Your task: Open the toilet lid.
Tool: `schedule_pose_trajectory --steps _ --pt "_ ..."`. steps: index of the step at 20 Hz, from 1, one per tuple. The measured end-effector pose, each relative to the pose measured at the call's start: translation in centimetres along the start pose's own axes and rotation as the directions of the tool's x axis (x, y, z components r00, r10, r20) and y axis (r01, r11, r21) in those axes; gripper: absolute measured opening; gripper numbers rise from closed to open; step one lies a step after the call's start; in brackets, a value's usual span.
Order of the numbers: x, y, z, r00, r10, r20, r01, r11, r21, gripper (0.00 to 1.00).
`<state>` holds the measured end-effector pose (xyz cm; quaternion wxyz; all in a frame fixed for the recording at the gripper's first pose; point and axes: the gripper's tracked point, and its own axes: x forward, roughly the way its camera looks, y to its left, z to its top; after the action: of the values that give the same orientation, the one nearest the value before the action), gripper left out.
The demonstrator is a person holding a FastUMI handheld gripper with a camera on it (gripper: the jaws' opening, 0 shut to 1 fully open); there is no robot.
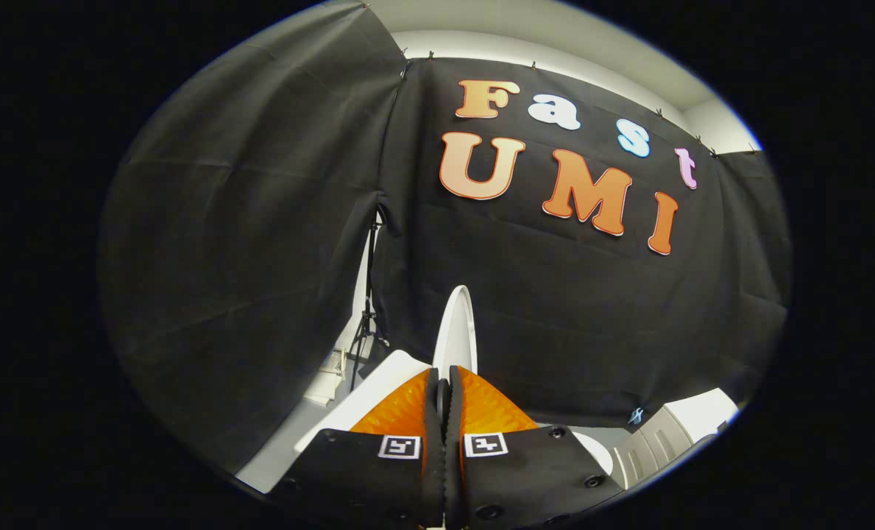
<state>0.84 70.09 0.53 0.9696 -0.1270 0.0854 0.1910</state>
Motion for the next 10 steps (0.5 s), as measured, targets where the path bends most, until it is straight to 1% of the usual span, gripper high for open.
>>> schedule_pose_trajectory --steps 4,5,6,10 --pt "-0.3 0.0 -0.1 1.000 -0.025 0.004 0.025 1.000 -0.004 0.09" --pt "-0.3 0.1 -0.1 1.000 -0.018 0.003 0.018 1.000 0.014 0.12" --pt "-0.1 0.3 -0.4 1.000 0.008 -0.002 -0.008 1.000 0.030 0.15" --pt "-0.7 1.4 -0.3 0.995 0.098 -0.010 -0.097 0.994 0.050 0.53"
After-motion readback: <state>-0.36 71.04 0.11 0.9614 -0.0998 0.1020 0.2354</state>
